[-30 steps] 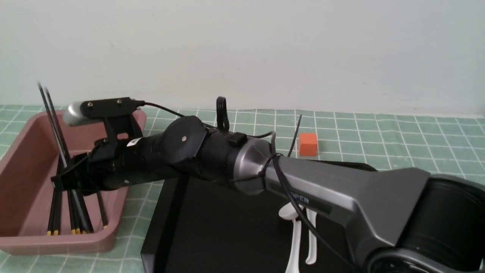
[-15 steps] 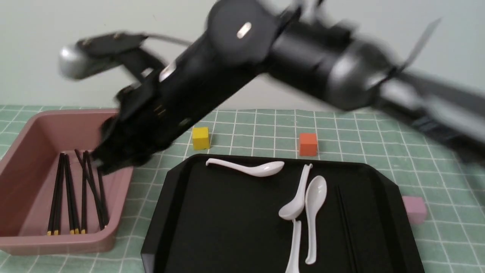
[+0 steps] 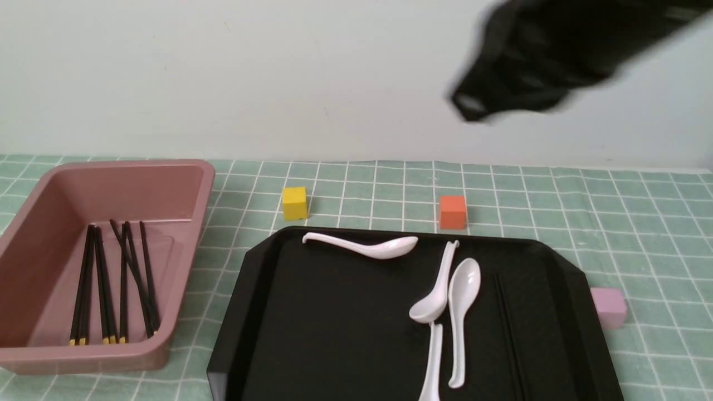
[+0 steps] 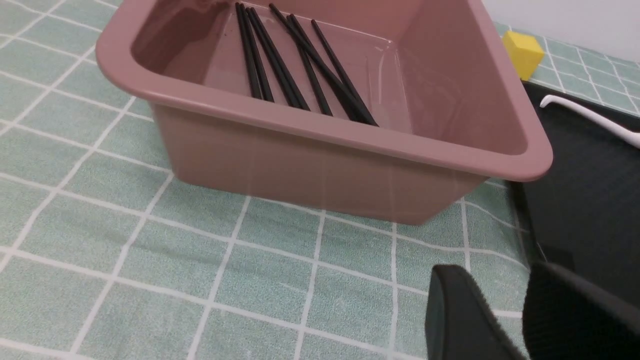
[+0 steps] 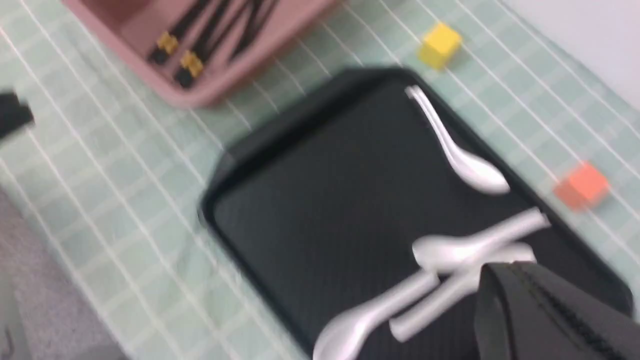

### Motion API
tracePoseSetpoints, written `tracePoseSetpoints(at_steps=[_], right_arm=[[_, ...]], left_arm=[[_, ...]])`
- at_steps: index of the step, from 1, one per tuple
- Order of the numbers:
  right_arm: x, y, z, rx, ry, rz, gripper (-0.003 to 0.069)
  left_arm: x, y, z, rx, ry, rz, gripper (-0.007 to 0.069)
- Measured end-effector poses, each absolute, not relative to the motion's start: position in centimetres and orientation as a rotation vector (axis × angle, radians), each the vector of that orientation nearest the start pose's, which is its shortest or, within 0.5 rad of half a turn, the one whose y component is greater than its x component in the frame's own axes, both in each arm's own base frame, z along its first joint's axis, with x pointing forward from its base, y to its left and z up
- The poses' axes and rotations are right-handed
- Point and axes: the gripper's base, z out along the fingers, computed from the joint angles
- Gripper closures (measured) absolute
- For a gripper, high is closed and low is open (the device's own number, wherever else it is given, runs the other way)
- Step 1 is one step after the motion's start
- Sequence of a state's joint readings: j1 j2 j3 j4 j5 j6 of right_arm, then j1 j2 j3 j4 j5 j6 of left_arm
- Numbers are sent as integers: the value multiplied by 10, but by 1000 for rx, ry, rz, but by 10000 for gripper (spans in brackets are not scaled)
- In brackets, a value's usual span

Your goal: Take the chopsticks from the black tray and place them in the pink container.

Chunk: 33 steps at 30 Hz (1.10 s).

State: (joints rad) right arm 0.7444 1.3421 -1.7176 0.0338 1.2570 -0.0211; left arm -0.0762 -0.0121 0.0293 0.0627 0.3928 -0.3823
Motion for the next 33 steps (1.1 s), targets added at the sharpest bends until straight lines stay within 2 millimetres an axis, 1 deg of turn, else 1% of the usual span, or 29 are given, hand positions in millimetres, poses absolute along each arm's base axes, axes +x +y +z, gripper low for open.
tracePoseSetpoints(at_steps=[1, 3, 4, 5, 6, 7, 8, 10, 11, 12, 14, 15, 17, 18, 20, 22, 23, 25, 27, 28, 30, 33], right_arm=[[176, 166, 472, -894, 2228, 389, 671], [155, 146, 464, -880, 2246, 392, 670], [143, 136, 458, -870, 2261, 395, 670], [127, 121, 450, -862, 2265, 398, 669], [122, 116, 440, -864, 2278, 394, 669], [115, 110, 438, -858, 2265, 400, 669], [103, 98, 417, -843, 2247, 410, 667], [89, 86, 400, -817, 2187, 434, 667], [87, 84, 395, -809, 2173, 441, 666], [79, 76, 374, -777, 2110, 467, 664], [76, 73, 355, -738, 2063, 495, 664], [71, 68, 334, -682, 1993, 536, 662], [70, 67, 309, -625, 1941, 575, 659], [70, 67, 309, -613, 1915, 586, 659], [72, 67, 287, -574, 1844, 611, 658], [73, 67, 271, -561, 1804, 618, 657], [73, 68, 272, -559, 1797, 621, 657], [74, 68, 257, -551, 1786, 626, 657], [73, 68, 249, -557, 1803, 620, 655], [73, 67, 241, -563, 1822, 614, 654], [72, 67, 236, -566, 1837, 610, 654], [70, 65, 220, -583, 1895, 591, 651]], left_arm=[[52, -2, 169, -252, 1884, -250, 406], [52, -2, 169, -252, 1884, -250, 406], [52, -2, 169, -252, 1884, -250, 406], [52, -2, 169, -252, 1884, -250, 406], [52, -2, 169, -252, 1884, -250, 406], [52, -2, 169, -252, 1884, -250, 406], [52, -2, 169, -252, 1884, -250, 406], [52, -2, 169, -252, 1884, -250, 405], [52, -2, 169, -252, 1884, -250, 405], [52, -2, 169, -252, 1884, -250, 403], [52, -2, 169, -252, 1884, -250, 403], [52, -2, 169, -252, 1884, -250, 400], [52, -2, 169, -252, 1884, -250, 397], [52, -2, 169, -252, 1884, -250, 396], [52, -2, 169, -252, 1884, -250, 395], [52, -2, 169, -252, 1884, -250, 392], [52, -2, 169, -252, 1884, -250, 392], [52, -2, 169, -252, 1884, -250, 388], [52, -2, 169, -252, 1884, -250, 388], [52, -2, 169, -252, 1884, -250, 388], [52, -2, 169, -252, 1884, -250, 388], [52, -2, 169, -252, 1884, -250, 388]])
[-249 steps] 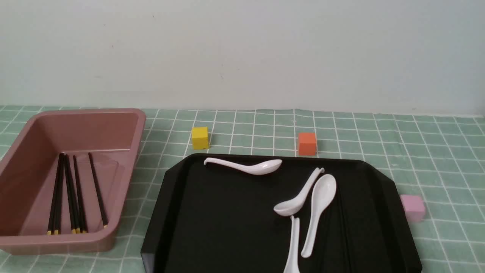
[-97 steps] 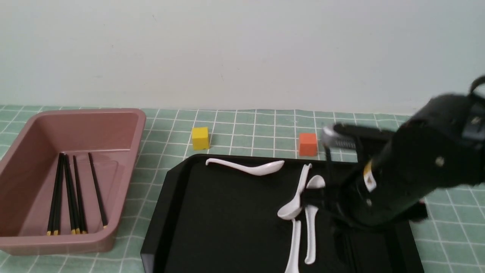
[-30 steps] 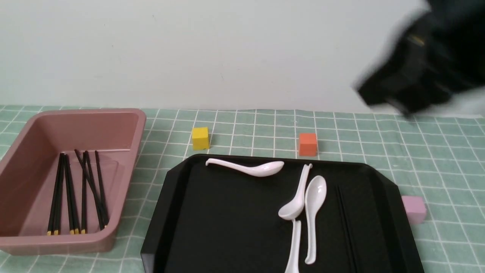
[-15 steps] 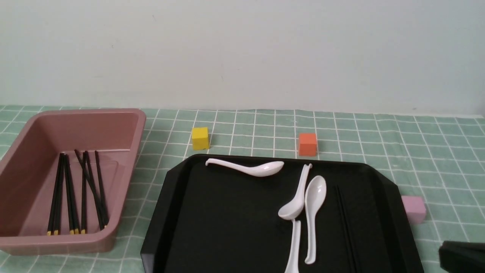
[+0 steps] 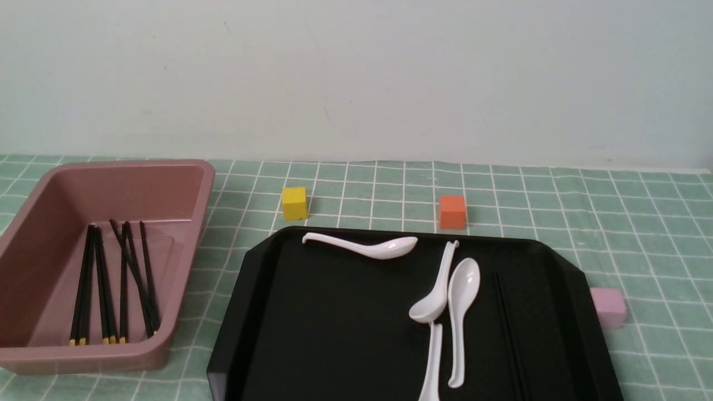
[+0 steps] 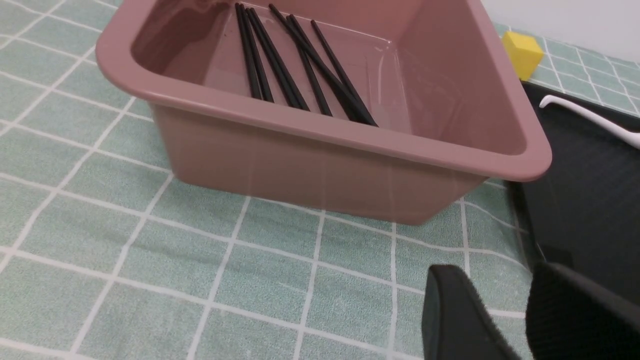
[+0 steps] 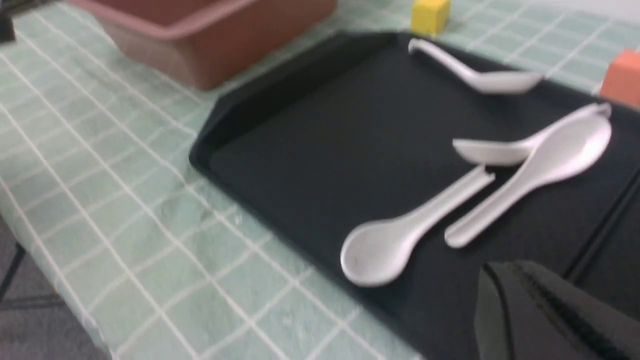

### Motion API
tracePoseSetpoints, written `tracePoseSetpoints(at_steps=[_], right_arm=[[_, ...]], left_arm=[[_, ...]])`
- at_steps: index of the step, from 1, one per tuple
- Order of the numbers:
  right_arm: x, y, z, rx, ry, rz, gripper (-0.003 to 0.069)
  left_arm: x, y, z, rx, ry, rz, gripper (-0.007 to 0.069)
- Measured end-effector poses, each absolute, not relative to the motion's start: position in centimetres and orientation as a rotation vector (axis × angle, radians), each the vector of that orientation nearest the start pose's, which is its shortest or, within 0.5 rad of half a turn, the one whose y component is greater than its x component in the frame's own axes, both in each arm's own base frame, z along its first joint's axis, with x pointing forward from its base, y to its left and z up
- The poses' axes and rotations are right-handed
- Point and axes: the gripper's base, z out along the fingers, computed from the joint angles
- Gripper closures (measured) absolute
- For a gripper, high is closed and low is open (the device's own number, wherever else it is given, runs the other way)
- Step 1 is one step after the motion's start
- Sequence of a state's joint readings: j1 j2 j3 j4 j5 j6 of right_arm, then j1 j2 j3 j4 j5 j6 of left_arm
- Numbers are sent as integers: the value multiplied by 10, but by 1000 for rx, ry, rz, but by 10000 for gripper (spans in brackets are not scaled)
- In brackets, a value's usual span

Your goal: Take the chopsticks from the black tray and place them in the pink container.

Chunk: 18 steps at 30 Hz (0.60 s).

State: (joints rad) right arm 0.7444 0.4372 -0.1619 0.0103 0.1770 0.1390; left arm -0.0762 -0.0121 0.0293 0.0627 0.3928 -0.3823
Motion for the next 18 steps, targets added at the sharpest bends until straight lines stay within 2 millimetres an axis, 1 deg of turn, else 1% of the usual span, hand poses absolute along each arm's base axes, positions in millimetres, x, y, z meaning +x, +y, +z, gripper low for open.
tracePoseSetpoints(at_steps=[5, 9, 13, 15, 18], right_arm=[[68, 63, 209, -599, 1948, 573, 647], [68, 63, 206, -607, 1972, 564, 644], [68, 62, 205, -626, 1962, 543, 642], [65, 59, 205, -635, 1929, 532, 639], [63, 53, 201, -595, 1901, 514, 637]], left_arm=[[52, -2, 169, -252, 1884, -250, 388], [52, -2, 169, -252, 1884, -250, 388], [52, -2, 169, -252, 1884, -250, 388], [52, -2, 169, -252, 1884, -250, 388], [52, -2, 169, -252, 1884, -250, 386]])
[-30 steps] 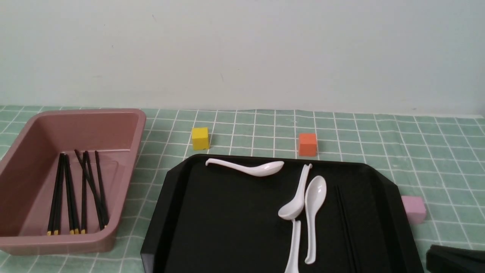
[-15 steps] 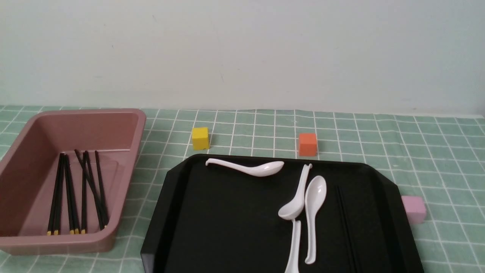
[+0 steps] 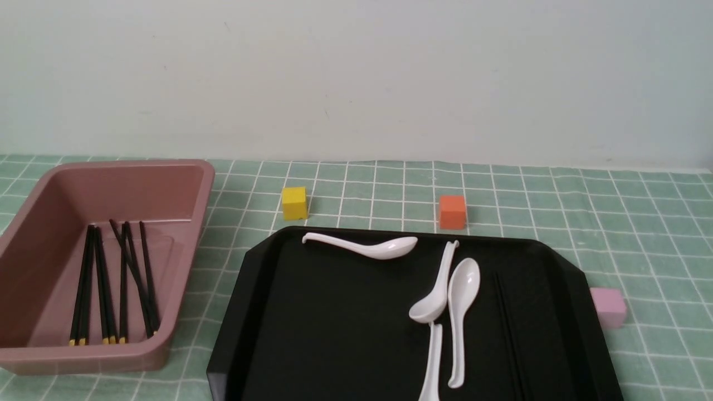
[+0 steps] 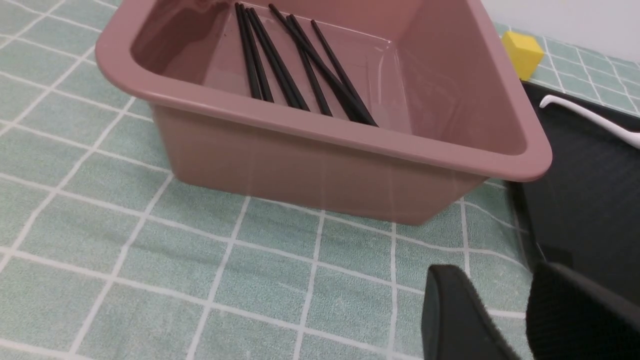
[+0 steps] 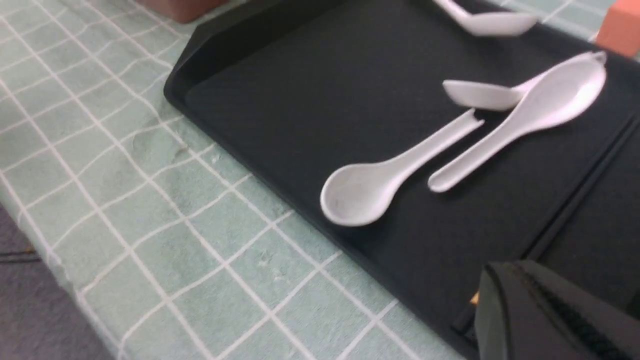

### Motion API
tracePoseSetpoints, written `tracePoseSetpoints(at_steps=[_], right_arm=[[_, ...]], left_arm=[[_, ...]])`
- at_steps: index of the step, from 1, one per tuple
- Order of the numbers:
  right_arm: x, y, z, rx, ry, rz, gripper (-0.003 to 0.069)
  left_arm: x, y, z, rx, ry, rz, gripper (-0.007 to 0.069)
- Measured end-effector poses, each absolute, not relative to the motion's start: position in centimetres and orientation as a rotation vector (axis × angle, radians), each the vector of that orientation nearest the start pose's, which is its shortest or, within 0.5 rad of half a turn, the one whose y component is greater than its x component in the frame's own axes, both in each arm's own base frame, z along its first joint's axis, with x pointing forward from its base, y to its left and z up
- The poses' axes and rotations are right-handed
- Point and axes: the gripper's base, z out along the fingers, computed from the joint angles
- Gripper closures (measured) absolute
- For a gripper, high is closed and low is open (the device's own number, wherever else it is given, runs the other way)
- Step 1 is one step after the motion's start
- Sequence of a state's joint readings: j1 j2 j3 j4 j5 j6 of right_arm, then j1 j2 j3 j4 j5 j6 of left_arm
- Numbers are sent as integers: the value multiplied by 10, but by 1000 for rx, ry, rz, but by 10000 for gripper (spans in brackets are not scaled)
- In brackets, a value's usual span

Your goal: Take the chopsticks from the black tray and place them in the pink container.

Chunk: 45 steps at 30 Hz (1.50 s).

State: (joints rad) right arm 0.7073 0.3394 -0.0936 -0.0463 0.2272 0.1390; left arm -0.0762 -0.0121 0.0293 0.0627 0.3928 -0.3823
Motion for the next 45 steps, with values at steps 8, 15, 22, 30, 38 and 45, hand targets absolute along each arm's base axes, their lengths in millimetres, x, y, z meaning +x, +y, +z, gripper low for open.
tracePoseSetpoints(at_steps=[8, 15, 22, 30, 38, 45], right_arm=[[58, 21, 178, -245, 1839, 307, 631], [55, 5, 180, -12, 1780, 137, 625], [54, 2, 175, 33, 1834, 98, 618], [53, 2, 175, 35, 1856, 97, 610], [53, 2, 175, 36, 1856, 99, 601], [53, 2, 175, 36, 1857, 99, 589]], left_arm=[[52, -2, 169, -252, 1884, -250, 386], [52, -2, 169, -252, 1884, -250, 386], [52, -2, 169, -252, 1884, -250, 386], [52, -2, 169, -252, 1884, -250, 386], [52, -2, 169, -252, 1884, -250, 386], [52, -2, 169, -252, 1884, -250, 386]])
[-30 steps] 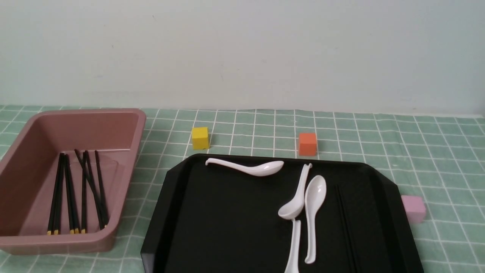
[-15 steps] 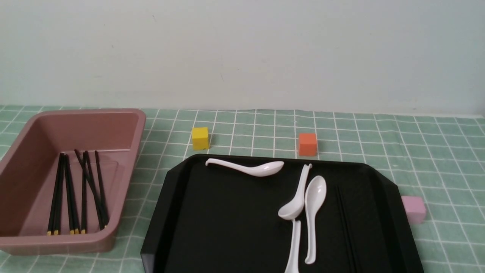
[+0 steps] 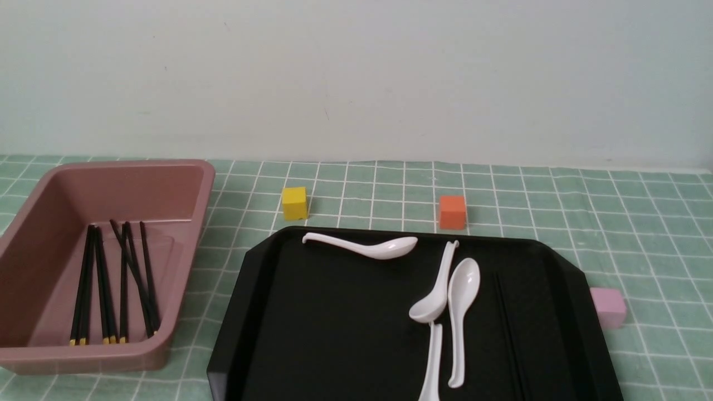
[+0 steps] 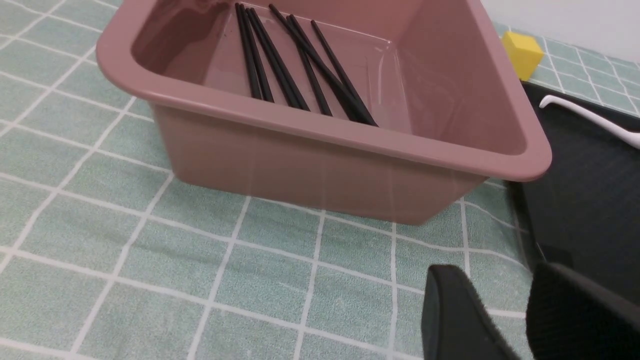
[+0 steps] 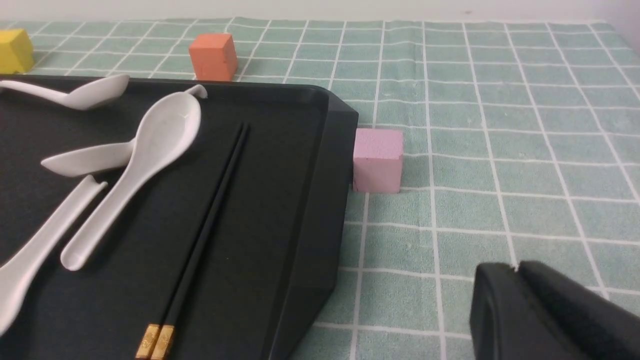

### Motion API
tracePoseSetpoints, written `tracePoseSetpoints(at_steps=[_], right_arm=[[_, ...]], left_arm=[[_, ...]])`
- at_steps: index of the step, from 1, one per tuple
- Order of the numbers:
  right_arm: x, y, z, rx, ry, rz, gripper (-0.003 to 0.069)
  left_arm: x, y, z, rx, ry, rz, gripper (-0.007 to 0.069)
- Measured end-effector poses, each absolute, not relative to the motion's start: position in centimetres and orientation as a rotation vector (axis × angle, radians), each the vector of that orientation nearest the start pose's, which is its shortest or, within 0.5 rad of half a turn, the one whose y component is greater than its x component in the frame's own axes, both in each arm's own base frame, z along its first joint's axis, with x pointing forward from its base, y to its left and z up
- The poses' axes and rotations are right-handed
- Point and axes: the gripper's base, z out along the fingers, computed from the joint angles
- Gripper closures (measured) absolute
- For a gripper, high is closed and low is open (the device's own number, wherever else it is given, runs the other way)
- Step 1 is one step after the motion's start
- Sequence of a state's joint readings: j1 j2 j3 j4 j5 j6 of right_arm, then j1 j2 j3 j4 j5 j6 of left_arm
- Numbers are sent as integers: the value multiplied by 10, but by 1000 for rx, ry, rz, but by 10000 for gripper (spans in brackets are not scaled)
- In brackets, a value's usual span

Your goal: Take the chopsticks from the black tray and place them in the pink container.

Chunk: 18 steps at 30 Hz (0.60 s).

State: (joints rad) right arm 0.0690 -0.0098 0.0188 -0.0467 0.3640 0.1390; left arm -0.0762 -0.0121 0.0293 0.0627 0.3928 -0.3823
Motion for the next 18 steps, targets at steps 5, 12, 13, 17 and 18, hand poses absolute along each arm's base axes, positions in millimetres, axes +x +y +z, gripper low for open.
tracePoseSetpoints(at_steps=[5, 12, 13, 17, 18], right_arm=[[53, 2, 175, 36, 1857, 99, 582], [53, 2, 175, 36, 1857, 99, 574], [53, 2, 175, 36, 1857, 99, 572], [53, 2, 175, 36, 1857, 99, 566], [53, 2, 175, 36, 1857, 99, 565]], left_arm=[[52, -2, 169, -252, 1884, -250, 386], [52, -2, 169, -252, 1884, -250, 386], [52, -2, 169, -252, 1884, -250, 386], [52, -2, 169, -252, 1884, -250, 386], [52, -2, 169, -252, 1884, -250, 386]])
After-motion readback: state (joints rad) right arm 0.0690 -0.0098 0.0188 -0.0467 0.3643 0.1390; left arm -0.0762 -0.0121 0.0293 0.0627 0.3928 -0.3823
